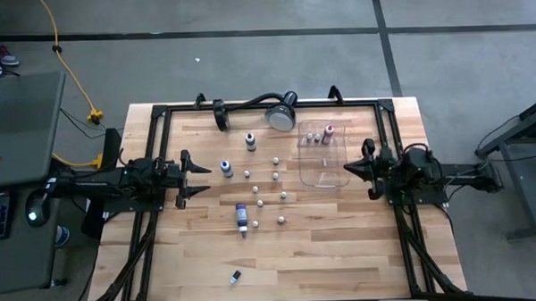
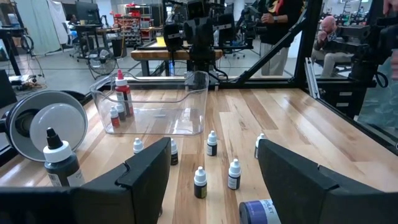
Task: Pick & Place food coloring
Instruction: Put the small blue food coloring bottle into the transparent bin
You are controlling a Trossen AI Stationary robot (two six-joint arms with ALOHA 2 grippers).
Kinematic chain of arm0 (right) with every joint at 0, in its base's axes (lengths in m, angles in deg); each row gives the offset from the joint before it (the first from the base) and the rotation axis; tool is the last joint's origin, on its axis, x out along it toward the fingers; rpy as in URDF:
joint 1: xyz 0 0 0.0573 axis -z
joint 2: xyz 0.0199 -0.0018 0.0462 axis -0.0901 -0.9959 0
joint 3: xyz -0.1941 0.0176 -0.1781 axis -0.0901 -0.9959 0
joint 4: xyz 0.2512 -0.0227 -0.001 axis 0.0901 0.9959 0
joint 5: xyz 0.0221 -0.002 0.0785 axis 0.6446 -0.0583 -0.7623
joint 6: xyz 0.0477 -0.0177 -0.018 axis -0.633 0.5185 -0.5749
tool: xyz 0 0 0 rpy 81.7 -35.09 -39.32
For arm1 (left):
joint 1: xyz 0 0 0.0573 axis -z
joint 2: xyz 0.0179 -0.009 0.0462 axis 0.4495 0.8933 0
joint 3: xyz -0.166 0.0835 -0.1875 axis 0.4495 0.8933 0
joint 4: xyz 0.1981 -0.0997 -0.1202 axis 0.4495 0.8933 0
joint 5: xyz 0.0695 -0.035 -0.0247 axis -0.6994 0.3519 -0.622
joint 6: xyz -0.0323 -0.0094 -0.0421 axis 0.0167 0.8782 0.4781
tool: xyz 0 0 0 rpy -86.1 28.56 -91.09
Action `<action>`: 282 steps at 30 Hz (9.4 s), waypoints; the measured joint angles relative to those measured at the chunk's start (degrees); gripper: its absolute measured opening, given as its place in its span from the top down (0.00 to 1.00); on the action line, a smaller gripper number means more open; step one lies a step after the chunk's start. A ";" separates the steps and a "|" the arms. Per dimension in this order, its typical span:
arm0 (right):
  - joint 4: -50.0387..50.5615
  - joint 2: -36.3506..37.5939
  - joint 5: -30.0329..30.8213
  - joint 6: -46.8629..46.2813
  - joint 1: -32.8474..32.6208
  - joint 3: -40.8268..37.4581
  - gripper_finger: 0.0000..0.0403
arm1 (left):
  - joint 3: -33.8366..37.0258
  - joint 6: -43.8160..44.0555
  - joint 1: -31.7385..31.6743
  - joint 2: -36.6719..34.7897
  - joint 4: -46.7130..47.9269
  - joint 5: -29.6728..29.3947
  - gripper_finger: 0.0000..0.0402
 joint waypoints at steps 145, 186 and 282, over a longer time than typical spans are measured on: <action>5.91 -1.25 -1.16 3.02 -0.01 0.00 1.00 | -77.08 104.52 38.99 96.72 50.86 -2.88 0.41; 5.91 -1.24 -1.16 3.03 -0.02 0.00 1.00 | -77.01 95.80 41.99 108.58 38.02 -1.47 0.41; 5.52 -1.57 -1.16 3.03 -0.01 -0.01 1.00 | -84.69 74.54 36.86 114.78 39.79 6.94 0.89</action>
